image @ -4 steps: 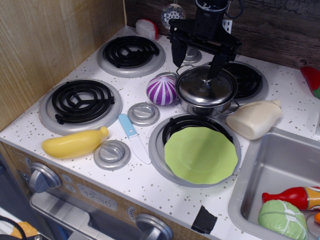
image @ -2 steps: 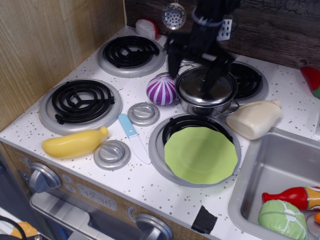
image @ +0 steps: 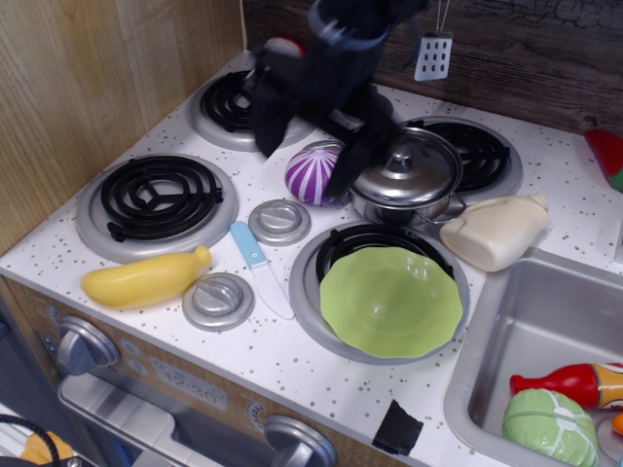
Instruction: Put banana on plate
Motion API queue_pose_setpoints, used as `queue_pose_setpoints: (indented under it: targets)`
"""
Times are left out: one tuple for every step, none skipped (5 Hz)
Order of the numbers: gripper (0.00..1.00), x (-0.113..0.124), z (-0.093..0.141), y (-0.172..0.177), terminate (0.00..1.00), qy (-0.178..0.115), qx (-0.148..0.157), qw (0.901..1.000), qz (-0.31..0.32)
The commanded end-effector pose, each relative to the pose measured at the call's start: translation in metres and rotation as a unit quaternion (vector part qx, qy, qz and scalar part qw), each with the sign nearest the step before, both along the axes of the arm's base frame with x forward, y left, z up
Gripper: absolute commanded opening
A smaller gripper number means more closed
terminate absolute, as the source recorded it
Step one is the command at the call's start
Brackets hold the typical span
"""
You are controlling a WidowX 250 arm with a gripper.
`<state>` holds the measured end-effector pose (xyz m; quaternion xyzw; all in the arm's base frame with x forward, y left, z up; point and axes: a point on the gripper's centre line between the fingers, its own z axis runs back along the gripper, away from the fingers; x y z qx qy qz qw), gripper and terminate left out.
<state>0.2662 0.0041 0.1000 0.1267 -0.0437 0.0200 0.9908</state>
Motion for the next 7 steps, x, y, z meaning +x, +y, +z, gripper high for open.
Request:
queue_pose_setpoints:
  targets:
    - [1.0, -0.035, -0.012, 0.027, 0.0, -0.02, 0.008, 0.999, -0.04]
    - [1.0, -0.039, -0.033, 0.042, 0.0, -0.024, 0.004, 0.9979, -0.06]
    - [1.0, -0.045, -0.052, 0.058, 0.0, -0.025, 0.002, 0.9969, -0.074]
    - [1.0, -0.057, -0.064, 0.07, 0.0, -0.024, 0.002, 0.9962, -0.083]
    - [1.0, -0.064, -0.074, 0.083, 0.0, -0.026, -0.003, 0.9951, -0.095]
    - [1.0, -0.064, -0.087, 0.094, 0.0, -0.033, -0.009, 0.994, -0.104]
    - [1.0, -0.063, -0.101, 0.102, 0.0, -0.041, -0.024, 0.994, -0.099]
